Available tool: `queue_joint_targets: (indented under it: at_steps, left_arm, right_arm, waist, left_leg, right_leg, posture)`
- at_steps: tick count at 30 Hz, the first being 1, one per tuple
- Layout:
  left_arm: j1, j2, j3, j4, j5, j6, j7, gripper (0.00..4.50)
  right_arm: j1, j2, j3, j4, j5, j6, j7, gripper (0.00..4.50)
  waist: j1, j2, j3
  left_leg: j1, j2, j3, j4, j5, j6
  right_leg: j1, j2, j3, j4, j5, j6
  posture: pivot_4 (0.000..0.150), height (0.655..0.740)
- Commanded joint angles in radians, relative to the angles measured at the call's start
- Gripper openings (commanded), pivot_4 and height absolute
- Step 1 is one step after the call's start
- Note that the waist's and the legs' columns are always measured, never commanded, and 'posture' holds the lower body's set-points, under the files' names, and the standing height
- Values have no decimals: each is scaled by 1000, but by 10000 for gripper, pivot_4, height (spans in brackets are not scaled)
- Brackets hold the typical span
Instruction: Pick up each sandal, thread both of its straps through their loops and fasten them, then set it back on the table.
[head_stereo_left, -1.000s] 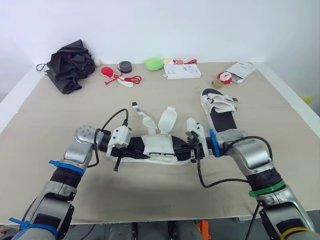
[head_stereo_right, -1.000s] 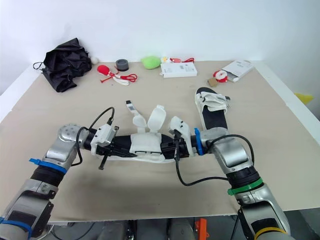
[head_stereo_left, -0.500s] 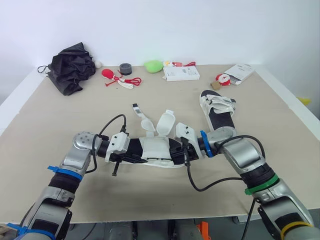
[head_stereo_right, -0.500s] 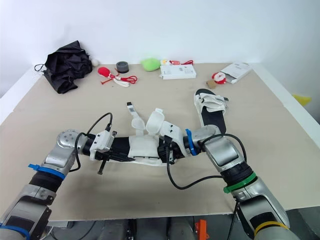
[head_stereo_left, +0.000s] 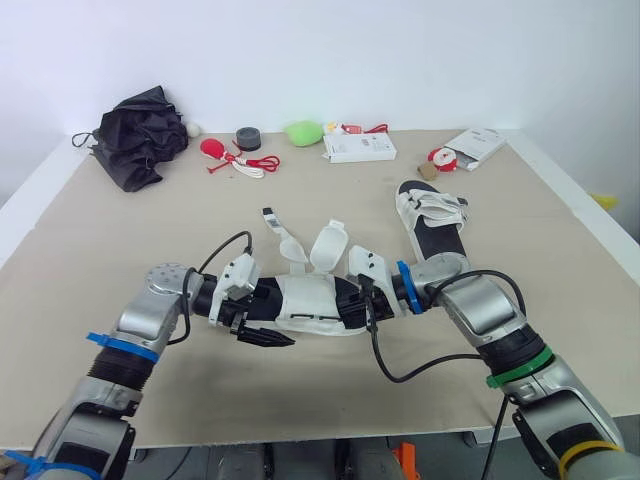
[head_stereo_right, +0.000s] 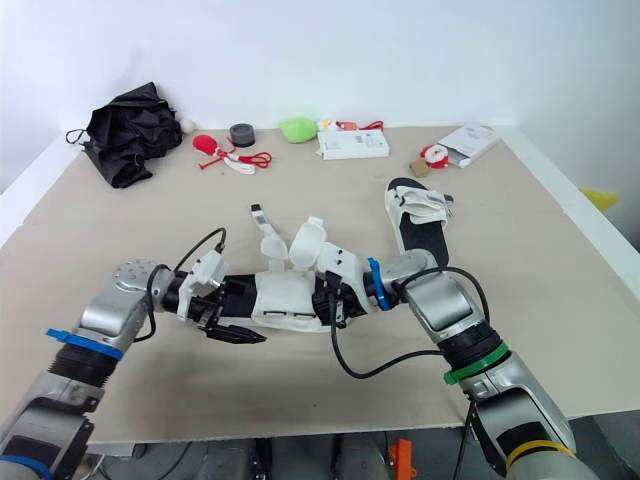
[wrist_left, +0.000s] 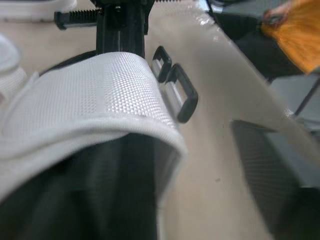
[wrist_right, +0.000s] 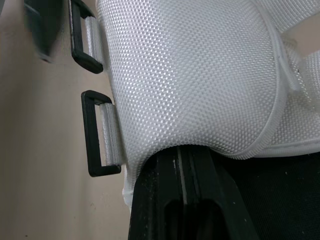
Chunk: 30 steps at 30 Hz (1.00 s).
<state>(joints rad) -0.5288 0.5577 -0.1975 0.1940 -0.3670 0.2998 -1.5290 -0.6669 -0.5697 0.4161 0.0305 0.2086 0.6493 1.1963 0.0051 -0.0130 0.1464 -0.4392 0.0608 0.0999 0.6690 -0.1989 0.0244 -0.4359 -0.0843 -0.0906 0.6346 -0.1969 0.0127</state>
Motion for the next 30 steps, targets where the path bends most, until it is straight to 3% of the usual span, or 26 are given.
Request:
queue_joint_targets:
  at_steps: [1,6,10,15,19,23,30]
  left_arm:
    - [-28,129,23,-137,-132,363,-23,44462]
    - [-155,254,108,-57,-310,778,-33,44462]
    - [-257,211,211,127,-378,943,58,44462]
    - [-342,62,258,439,-233,811,361,44462]
    - [-430,-35,330,681,-169,712,596,44462]
    - [-552,-157,517,913,-226,556,874,44462]
    - [-610,-246,619,1045,-201,399,1041,44462]
  right_arm:
    - [30,-7,69,54,-65,10,-9,0]
    - [21,1,74,65,-64,-6,-7,0]
    - [14,9,75,71,-64,-13,-11,0]
    - [9,21,74,71,-64,-15,-18,0]
    - [10,24,74,69,-65,-14,-19,0]
    - [12,20,71,57,-65,-11,-20,0]
    - [19,20,71,44,-68,-7,-22,0]
  waist:
    - [0,-1,0]
    - [1,-2,1]
    - [0,-2,1]
    - [-1,-3,0]
    - [-3,-15,5]
    - [1,-15,5]
    - [-2,-15,5]
  left_leg:
    - [0,0,0,0,0,0]
    - [1,3,-5,-1,-1,-3]
    - [1,2,-9,-1,-1,-3]
    - [3,1,-10,-2,0,-4]
    - [2,0,-10,-1,1,-6]
    - [3,2,-12,-3,3,-9]
    - [3,1,-10,-4,2,-10]
  right_leg:
    - [0,0,0,0,0,-1]
    - [0,7,0,1,-3,-5]
    - [0,10,0,1,-4,-6]
    - [2,11,1,2,-4,-7]
    - [1,14,5,10,-3,-8]
    - [0,15,4,12,-5,-11]
    - [-1,14,4,12,-3,-8]
  posture:
    - [1500,7400]
    - [1500,7400]
    - [1500,7400]
    - [1500,7400]
    - [1500,7400]
    - [1500,7400]
    - [1500,7400]
